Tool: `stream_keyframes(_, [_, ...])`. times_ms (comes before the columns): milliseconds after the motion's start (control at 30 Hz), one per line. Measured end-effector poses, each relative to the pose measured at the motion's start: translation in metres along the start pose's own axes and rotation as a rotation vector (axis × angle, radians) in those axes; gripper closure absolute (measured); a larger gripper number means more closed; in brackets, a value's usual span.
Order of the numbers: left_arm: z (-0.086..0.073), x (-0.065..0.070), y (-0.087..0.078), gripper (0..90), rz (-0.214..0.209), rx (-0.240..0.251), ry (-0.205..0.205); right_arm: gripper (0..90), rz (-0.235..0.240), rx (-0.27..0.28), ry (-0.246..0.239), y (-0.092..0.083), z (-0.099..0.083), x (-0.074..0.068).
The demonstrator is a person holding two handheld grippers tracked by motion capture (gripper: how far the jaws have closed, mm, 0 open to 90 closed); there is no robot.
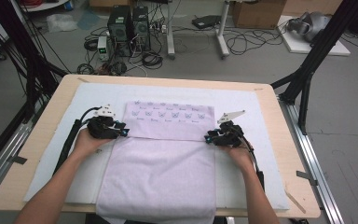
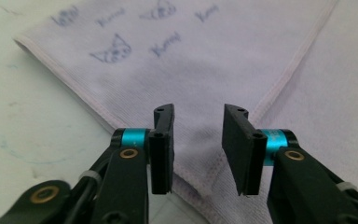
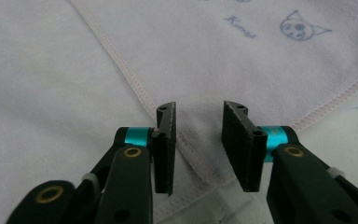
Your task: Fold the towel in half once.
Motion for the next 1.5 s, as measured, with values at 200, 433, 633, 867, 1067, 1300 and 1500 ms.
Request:
stream_keyframes(200, [-0.003,0.002,0.005,83.2,0.024,-0.01,0.008,84.6,0.019,-0.013,-0.009,0.001,0.003,-0.003])
stream_keyframes(433, [0.0,-0.001,-0.005,87.7,0.031,0.011,-0.012,86.5,0.024,0.016,0.002,-0.008,0.007,-0.001])
stream_keyframes(633, [0.006,-0.003,-0.025,88.0,0.004,0.095,-0.046,86.7,0.013,0.048,-0.007,-0.024,0.023,0.003])
stream_keyframes(867, [0.009,0.001,-0.038,88.1,-0.005,0.12,-0.041,86.6,0.021,0.063,-0.019,-0.033,0.033,0.001])
stream_keyframes(1067, [0.009,0.015,-0.054,88.0,-0.015,0.127,-0.004,86.7,0.028,0.115,-0.039,-0.057,0.039,-0.014])
stream_keyframes(1300, [-0.025,0.055,-0.087,88.0,-0.027,0.135,0.073,86.7,0.059,0.134,-0.119,-0.088,0.031,-0.068])
stream_keyframes(1500, [-0.068,0.09,-0.112,86.8,-0.045,0.145,0.106,85.7,0.12,0.128,-0.139,-0.094,0.003,-0.123])
Point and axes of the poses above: each handheld gripper's, and its own axes: y roughly forward along the jaws, z roughly out of its top, x roughly to its right, the point moved 1 cm from there along y, roughly forward along the jaws, and after that the axes turned 12 degrees about -y, right-handed, at the moved point
